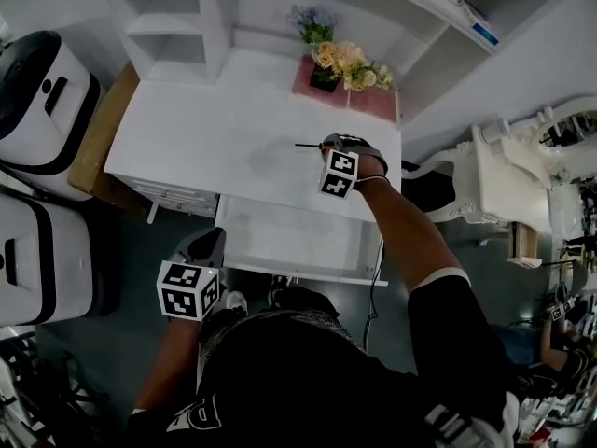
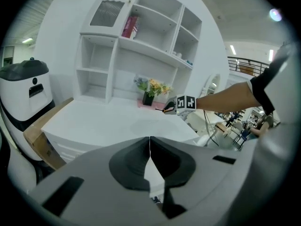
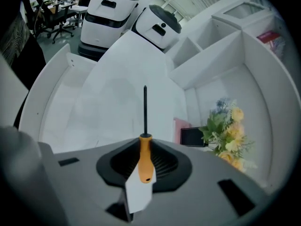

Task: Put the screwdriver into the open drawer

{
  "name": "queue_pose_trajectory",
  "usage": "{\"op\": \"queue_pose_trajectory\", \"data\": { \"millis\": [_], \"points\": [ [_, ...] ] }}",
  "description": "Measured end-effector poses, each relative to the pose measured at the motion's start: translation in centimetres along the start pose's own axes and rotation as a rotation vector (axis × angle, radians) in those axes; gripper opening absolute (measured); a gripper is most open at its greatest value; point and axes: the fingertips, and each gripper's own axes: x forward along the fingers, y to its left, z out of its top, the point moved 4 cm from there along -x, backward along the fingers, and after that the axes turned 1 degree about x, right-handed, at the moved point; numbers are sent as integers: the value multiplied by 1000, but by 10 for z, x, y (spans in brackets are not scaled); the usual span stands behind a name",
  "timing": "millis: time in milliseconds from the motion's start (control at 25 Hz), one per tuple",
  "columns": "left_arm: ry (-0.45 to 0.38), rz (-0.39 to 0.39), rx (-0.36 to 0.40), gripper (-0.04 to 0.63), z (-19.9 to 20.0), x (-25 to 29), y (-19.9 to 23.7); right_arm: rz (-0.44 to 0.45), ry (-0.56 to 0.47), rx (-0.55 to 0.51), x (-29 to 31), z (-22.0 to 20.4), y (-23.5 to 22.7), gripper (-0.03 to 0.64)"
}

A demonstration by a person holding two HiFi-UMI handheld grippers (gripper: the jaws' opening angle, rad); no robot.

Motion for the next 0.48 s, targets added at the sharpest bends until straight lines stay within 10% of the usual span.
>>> {"op": "queue_pose_trajectory", "data": {
  "millis": [480],
  "points": [
    [-12, -45, 56, 15, 5, -7, -1, -16, 1, 25, -42, -2, 44, 77]
  ]
}}
